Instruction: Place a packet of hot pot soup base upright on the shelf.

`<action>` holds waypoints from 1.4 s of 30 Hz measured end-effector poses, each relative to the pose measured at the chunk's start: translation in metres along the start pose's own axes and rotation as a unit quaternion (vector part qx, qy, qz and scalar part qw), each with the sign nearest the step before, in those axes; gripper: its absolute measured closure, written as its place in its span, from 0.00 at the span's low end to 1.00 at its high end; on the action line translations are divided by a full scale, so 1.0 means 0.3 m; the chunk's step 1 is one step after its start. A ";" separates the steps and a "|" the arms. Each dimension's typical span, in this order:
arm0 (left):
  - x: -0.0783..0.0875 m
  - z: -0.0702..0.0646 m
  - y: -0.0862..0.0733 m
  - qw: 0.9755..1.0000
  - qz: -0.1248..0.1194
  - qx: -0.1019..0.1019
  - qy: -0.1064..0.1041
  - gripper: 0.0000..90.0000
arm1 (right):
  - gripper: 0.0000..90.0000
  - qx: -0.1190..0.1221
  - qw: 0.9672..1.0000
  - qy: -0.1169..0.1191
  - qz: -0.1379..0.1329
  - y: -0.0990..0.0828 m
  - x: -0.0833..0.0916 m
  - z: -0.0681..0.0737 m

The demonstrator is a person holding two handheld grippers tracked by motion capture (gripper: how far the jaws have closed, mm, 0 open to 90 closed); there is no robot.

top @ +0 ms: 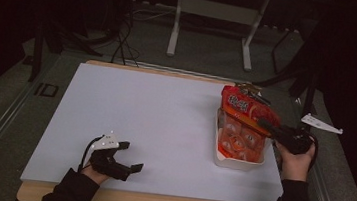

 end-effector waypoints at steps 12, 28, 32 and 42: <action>-0.002 -0.005 0.000 1.000 -0.003 -0.013 0.000 0.02 | 0.49 0.040 0.999 -0.021 -0.030 0.107 0.031 0.067; 0.001 -0.010 -0.004 1.000 -0.006 -0.014 -0.005 0.02 | 0.14 0.078 0.996 0.009 -0.050 0.230 0.014 0.222; 0.001 -0.009 -0.004 1.000 -0.005 -0.015 -0.004 0.02 | 0.13 0.080 0.995 0.027 -0.047 0.237 0.006 0.258; -0.001 -0.010 -0.007 1.000 -0.003 -0.019 -0.003 0.02 | 0.14 0.120 0.991 0.056 -0.009 0.185 -0.052 0.375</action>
Point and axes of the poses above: each handheld gripper's, and its own axes: x roughly backward along the jaws, y roughly out of its top, z roughly to its left, the point moved 10 cm from there along -x, roughly forward along the jaws
